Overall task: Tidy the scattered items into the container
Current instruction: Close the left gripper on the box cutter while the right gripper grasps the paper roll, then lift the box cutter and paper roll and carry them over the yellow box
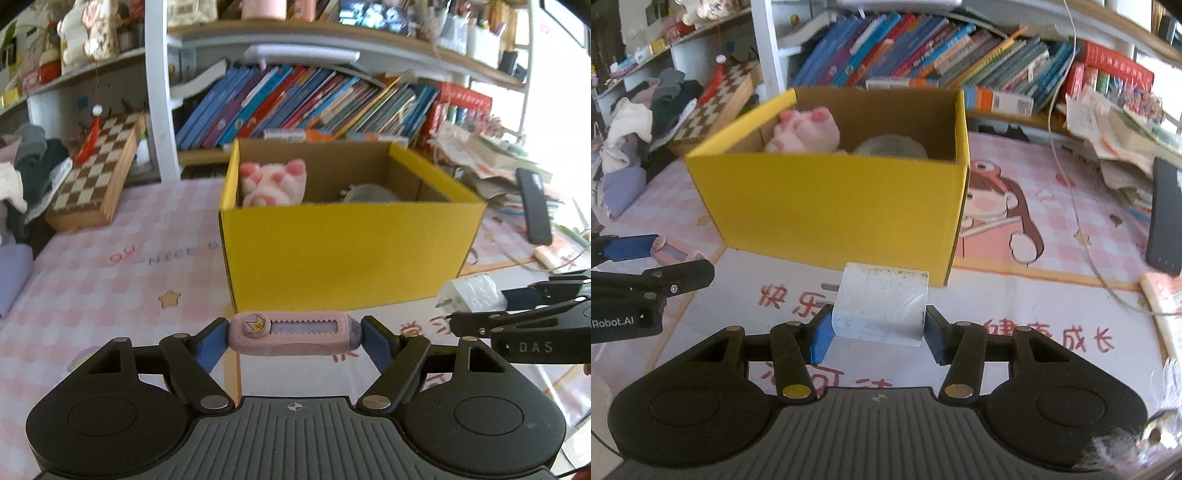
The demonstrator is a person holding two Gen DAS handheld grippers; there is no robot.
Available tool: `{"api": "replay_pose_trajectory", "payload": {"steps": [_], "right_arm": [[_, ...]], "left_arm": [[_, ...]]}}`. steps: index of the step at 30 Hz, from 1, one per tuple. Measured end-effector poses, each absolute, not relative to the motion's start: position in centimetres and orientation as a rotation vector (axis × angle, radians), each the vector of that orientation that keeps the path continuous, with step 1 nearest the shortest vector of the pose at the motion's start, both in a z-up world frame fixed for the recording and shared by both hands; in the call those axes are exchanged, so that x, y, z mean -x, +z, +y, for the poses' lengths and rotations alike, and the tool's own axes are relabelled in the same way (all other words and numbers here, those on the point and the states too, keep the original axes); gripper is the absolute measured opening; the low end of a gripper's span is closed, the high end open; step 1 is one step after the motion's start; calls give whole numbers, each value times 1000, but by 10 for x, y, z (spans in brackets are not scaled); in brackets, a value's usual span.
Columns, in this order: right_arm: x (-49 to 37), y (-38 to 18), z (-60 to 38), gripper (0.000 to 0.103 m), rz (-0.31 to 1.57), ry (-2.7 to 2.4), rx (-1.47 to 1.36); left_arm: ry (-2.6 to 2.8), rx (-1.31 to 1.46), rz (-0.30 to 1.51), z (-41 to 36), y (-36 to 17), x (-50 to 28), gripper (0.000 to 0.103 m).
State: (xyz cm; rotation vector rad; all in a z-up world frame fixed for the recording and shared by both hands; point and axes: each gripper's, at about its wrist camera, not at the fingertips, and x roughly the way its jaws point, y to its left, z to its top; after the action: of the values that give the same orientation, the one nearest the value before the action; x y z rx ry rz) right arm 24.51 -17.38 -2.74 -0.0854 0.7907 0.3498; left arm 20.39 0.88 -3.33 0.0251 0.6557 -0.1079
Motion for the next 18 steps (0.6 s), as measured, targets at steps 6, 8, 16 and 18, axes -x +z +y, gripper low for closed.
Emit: {"api": "replay_pose_trajectory", "payload": {"steps": [6,8,16,18], "right_arm": [[-231,-1,-169,49,733,377,97],[-228,9,-167,49,711,386,99],[-235,47,-169,49,624,398,101],[-242,56,-171,49,606,404,110]], "left_arm": [[-160,-64,562,7,-5,-194,78],[-175,-81,529,6,5,-194,78],[-207,-129,437,2,32,-206,78],[-210,-137,425,0,36,-211,78]]}}
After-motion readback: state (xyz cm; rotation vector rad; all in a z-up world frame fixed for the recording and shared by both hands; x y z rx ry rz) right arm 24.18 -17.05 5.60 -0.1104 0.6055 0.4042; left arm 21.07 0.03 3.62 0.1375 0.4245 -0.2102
